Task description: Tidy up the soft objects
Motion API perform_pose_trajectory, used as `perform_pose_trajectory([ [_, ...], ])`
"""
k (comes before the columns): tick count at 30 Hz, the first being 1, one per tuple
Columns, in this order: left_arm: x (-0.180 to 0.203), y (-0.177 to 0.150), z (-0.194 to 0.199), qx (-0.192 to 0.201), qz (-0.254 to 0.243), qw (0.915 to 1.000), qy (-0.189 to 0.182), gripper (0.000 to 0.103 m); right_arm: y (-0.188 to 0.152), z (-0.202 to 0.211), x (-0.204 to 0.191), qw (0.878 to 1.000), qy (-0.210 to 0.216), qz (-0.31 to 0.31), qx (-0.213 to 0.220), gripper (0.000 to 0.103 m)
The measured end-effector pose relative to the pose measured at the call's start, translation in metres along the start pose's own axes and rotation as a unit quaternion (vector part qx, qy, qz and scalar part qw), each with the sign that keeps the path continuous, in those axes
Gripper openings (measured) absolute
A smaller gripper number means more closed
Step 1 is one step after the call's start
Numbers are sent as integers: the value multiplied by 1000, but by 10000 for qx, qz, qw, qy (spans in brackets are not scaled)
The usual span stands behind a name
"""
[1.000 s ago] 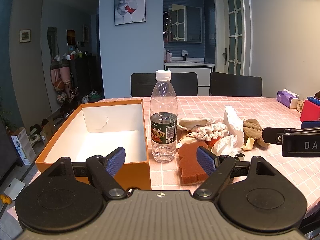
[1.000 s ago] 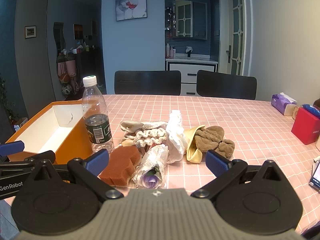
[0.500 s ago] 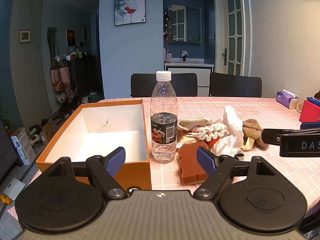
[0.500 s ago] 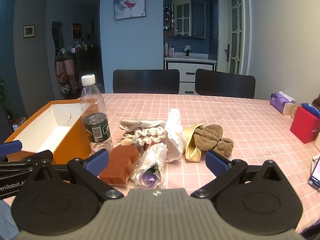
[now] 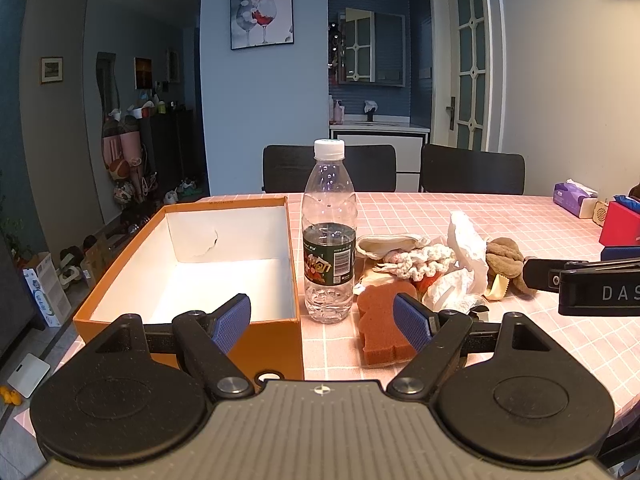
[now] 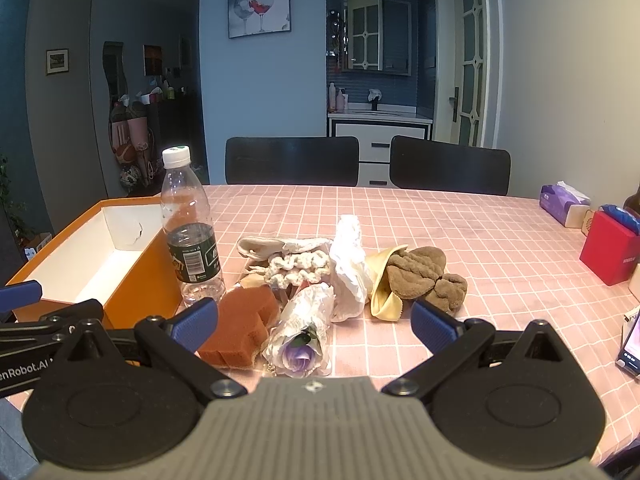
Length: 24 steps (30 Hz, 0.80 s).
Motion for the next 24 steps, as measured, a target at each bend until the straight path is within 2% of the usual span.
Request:
perform_pose_trajectory([
  [24, 0, -1, 0, -13, 0, 10000, -9, 95, -2, -3, -1, 10000, 46, -16, -77, 101],
])
Point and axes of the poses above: each gripper's, at about its wrist camera, not at the fingertips, and z roughly against the way its jaws point, x to its right, y to its top, the point moved 10 cm from there along -z, roughly the way its jaws point, and after that the axes turned 14 degrees about y, right-handed, at the moved point
